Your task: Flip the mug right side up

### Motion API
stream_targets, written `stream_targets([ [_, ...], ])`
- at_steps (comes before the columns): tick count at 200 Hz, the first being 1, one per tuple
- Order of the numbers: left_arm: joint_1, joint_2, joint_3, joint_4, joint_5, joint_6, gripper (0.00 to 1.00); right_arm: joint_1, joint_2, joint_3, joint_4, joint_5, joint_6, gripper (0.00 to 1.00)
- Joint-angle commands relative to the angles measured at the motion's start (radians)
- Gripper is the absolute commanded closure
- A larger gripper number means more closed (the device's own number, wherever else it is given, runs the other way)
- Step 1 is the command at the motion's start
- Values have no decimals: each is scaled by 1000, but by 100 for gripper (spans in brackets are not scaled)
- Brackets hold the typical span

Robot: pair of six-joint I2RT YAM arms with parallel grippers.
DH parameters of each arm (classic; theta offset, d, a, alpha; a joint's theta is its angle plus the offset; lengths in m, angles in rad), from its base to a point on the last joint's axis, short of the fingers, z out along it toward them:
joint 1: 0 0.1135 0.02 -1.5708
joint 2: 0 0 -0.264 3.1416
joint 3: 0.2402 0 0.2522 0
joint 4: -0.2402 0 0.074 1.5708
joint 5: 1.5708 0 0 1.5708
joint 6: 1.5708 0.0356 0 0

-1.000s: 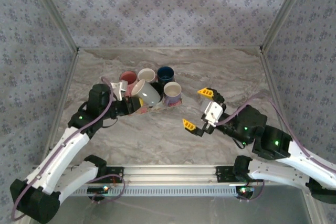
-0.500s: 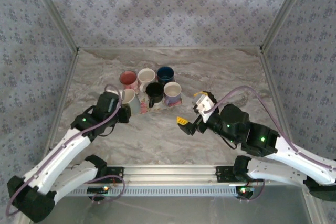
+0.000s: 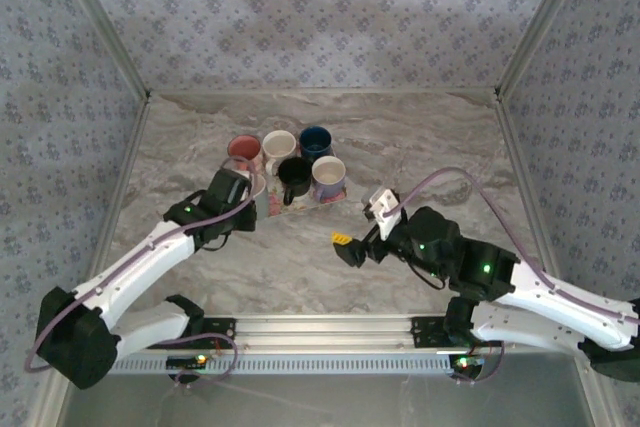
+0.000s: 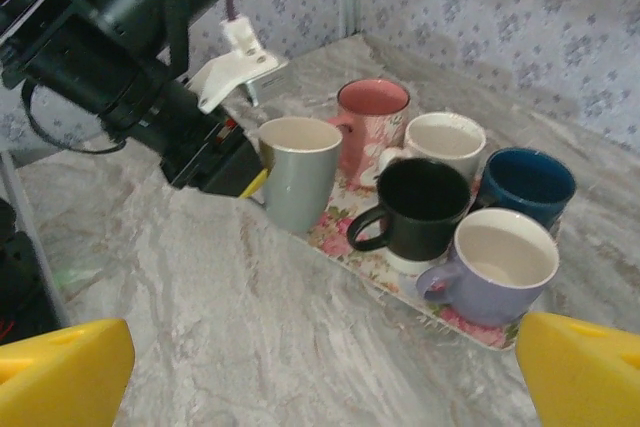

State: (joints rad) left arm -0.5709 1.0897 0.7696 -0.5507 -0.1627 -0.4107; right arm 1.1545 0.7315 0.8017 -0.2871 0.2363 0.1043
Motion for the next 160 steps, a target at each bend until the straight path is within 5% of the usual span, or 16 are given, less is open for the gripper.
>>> stream_targets([
  [1, -12, 21, 42, 126, -51, 22, 100, 13, -9, -27, 80, -15, 46, 0],
  [160, -18, 252, 9, 287, -173, 48, 95, 27, -63, -75, 34, 66, 21, 0],
])
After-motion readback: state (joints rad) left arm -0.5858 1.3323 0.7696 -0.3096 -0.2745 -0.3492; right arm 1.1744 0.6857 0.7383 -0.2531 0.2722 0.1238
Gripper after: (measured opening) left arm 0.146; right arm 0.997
